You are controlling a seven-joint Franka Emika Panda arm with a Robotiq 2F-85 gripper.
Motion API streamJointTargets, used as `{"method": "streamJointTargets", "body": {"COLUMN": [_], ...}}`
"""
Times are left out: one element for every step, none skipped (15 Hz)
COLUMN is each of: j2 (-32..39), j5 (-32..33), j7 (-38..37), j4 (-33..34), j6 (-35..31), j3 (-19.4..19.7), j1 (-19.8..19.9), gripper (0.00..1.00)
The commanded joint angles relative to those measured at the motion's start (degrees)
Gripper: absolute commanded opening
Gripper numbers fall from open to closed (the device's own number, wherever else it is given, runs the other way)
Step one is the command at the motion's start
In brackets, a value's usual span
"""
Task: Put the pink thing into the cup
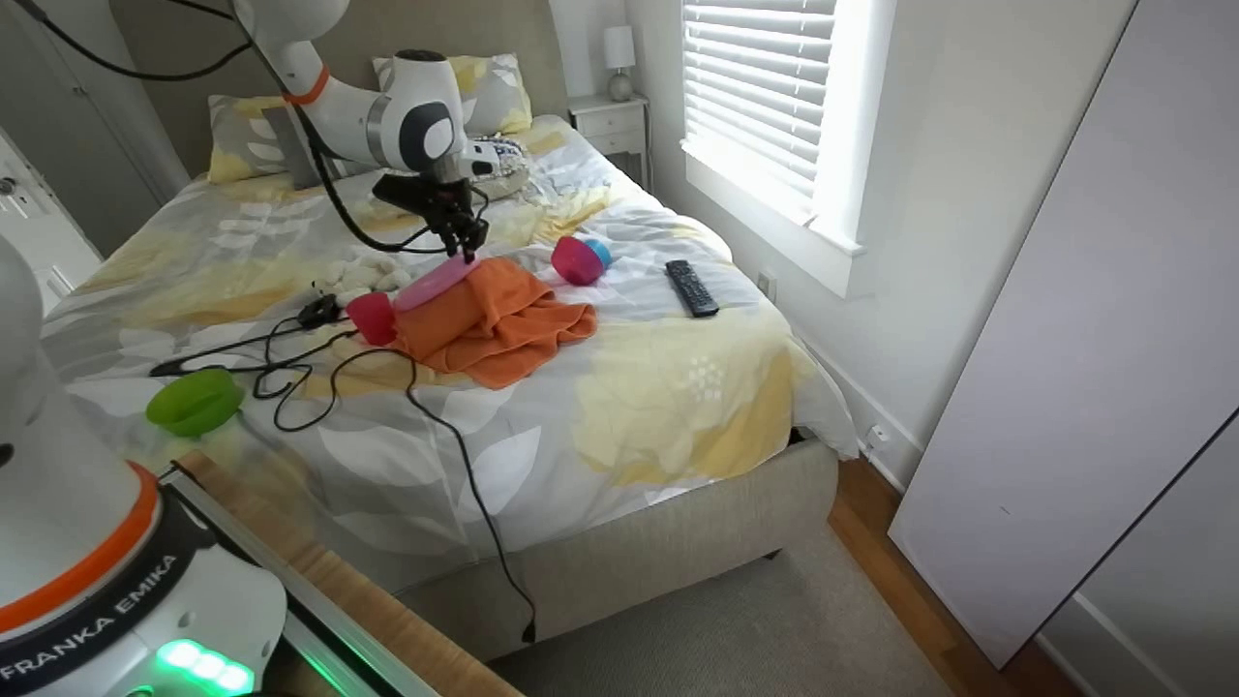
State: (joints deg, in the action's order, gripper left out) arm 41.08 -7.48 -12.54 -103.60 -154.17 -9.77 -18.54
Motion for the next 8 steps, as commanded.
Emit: {"method": "streamJointTargets", "body": {"j2": [-5.3, -7.7, -9.3, -10.8, -12.2, -13.4, -14.1, -14.3], "j5": [0.2, 0.4, 0.4, 0.6, 0.6, 1.0, 1.0, 0.3], "j7": [0.2, -0.2, 0.1, 0.0, -0.2, -0.7, -0.8, 0.3], "j4": [-4.5, -6.2, -7.1, -8.1, -8.8, -9.6, -10.1, -10.4], "j6": [-1.9, -2.1, -2.4, -2.2, -2.1, -2.0, -1.4, -1.8], "j3": [-1.0, -0.9, -1.4, -1.4, -1.6, -1.5, -1.6, -2.5], "j1": [-0.4, -0.8, -0.8, -1.1, -1.3, -1.9, -2.1, -1.5], "gripper": [0.15, 0.06, 0.01, 0.00, 0.00, 0.00, 0.00, 0.00]}}
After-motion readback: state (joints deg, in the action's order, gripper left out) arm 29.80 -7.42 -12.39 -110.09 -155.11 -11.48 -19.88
